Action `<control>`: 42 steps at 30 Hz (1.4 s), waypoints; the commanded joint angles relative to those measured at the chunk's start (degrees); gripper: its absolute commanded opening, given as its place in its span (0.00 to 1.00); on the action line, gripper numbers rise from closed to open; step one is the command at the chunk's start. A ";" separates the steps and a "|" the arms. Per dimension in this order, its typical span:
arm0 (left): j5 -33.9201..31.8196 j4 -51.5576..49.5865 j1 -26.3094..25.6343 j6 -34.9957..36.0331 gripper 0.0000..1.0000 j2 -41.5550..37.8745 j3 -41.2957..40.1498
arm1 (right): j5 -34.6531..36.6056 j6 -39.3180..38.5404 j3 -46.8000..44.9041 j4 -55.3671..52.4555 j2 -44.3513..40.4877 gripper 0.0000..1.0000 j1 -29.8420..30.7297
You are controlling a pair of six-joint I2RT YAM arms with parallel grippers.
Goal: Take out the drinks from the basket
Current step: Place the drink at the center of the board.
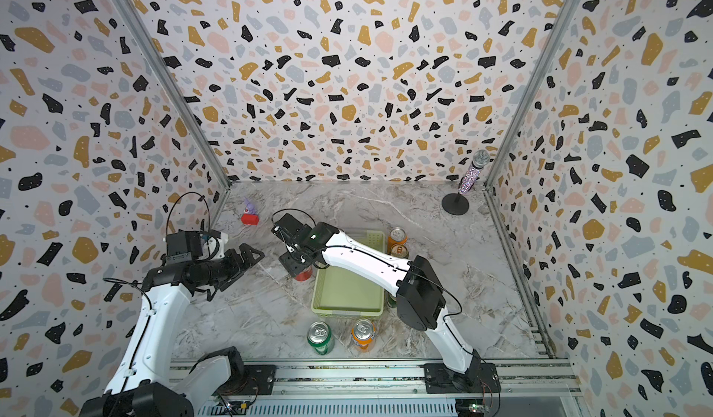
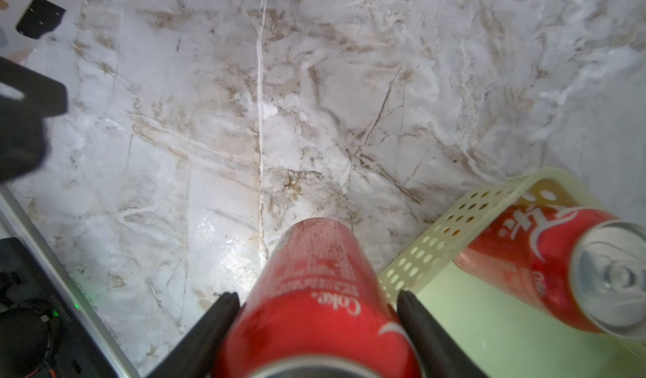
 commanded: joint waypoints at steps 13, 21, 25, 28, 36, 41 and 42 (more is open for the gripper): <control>-1.44 0.59 2.07 -0.89 1.00 -1.88 0.85 | 2.25 1.12 -0.39 3.01 1.37 0.31 1.26; -1.94 0.49 2.22 -0.94 1.00 -2.47 0.96 | 2.18 1.86 -3.31 4.85 1.95 0.36 1.26; -1.82 0.53 2.25 -0.89 1.00 -2.32 0.85 | 2.07 2.21 -3.32 4.70 2.67 0.37 1.29; -1.47 0.54 2.23 -1.00 1.00 -2.05 0.89 | 2.09 1.89 -3.27 4.66 3.16 0.43 1.36; -1.37 0.48 2.18 -1.05 1.00 -1.98 0.84 | 1.57 2.17 -3.06 4.02 3.81 0.58 1.33; -1.20 0.65 2.25 -1.04 1.00 -1.97 0.84 | 2.34 2.21 -3.03 3.64 2.18 0.78 1.32; -0.86 0.58 2.24 -0.94 1.00 -1.91 0.78 | 3.07 2.45 -3.12 3.63 1.55 0.83 1.33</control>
